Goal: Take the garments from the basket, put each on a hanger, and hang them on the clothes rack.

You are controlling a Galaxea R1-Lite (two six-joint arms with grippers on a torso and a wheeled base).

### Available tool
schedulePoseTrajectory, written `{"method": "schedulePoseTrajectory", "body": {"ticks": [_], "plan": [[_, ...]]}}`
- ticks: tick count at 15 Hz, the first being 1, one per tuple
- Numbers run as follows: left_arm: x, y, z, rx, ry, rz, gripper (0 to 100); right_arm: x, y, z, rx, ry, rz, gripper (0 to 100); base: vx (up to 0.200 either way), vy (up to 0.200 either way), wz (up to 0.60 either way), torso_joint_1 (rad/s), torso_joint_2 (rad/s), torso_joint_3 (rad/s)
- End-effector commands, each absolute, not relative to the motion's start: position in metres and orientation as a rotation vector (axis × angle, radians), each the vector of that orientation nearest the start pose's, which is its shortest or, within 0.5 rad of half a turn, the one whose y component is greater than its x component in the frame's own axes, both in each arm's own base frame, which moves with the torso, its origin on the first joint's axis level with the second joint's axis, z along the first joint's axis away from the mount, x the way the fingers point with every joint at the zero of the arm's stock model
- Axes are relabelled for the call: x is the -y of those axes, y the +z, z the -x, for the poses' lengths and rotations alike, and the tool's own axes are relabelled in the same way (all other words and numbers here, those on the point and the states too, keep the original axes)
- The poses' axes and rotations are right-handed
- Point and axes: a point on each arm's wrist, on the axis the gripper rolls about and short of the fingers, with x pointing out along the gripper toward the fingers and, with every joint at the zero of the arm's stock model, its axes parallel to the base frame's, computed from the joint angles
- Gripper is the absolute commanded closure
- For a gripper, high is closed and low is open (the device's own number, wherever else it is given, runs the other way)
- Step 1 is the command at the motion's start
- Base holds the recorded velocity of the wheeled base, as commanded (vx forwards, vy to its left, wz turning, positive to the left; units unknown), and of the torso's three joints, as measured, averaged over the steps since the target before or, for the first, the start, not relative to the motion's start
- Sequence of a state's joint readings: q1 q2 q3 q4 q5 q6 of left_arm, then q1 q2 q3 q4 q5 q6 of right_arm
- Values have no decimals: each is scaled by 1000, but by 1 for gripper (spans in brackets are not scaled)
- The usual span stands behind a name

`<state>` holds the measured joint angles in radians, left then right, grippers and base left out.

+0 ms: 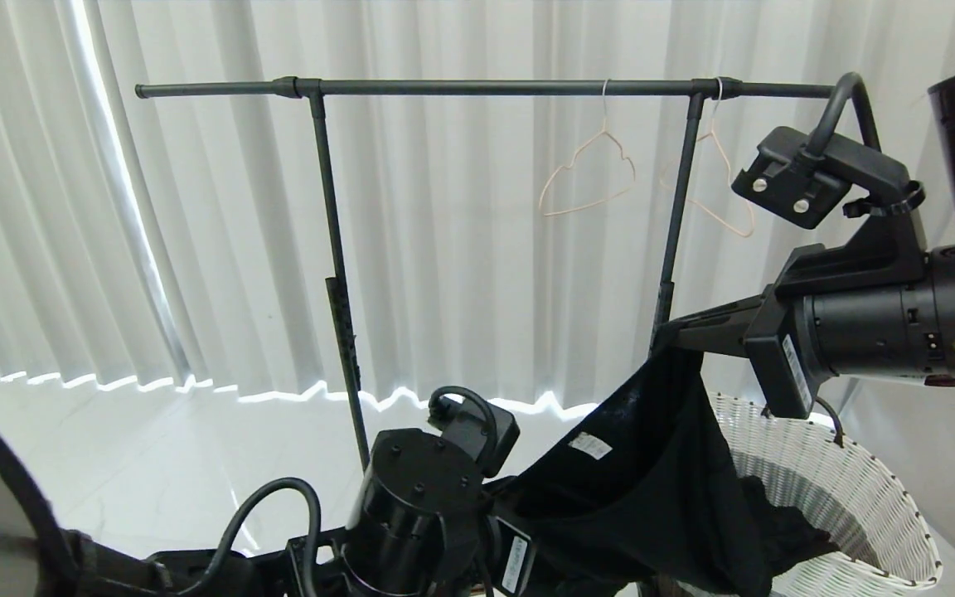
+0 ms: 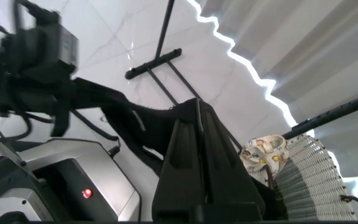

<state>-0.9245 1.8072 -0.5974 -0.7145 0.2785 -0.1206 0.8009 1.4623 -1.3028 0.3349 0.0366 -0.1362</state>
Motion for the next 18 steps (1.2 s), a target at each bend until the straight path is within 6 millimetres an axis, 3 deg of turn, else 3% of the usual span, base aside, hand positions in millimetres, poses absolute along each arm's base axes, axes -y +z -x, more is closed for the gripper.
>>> {"method": "schedulePoseTrajectory", "body": {"ticks": [1,4,5,8,10,12,16,18], "plan": [[219,150,-175,-339,-608,-92,100,-168,295,-169,-423,832,312,100,0,0,0,0,0,0],[199,203,-160,-333,-610,-86,100,-163,293,-171,-429,812,309,100,0,0,0,0,0,0],[196,212,-158,-328,-610,-82,100,-162,292,-170,-430,812,309,100,0,0,0,0,0,0],[180,276,-146,-314,-612,-73,100,-150,299,-158,-398,806,297,100,0,0,0,0,0,0],[174,302,-141,-327,-611,-83,100,-138,304,-152,-373,787,285,100,0,0,0,0,0,0],[173,321,-138,-312,-619,-96,100,-128,311,-146,-342,767,270,100,0,0,0,0,0,0],[171,330,-137,-217,-649,-289,100,-115,323,-135,-281,750,248,100,0,0,0,0,0,0],[172,344,-136,-164,-658,-287,100,-113,331,-134,-238,745,233,100,0,0,0,0,0,0]]}}
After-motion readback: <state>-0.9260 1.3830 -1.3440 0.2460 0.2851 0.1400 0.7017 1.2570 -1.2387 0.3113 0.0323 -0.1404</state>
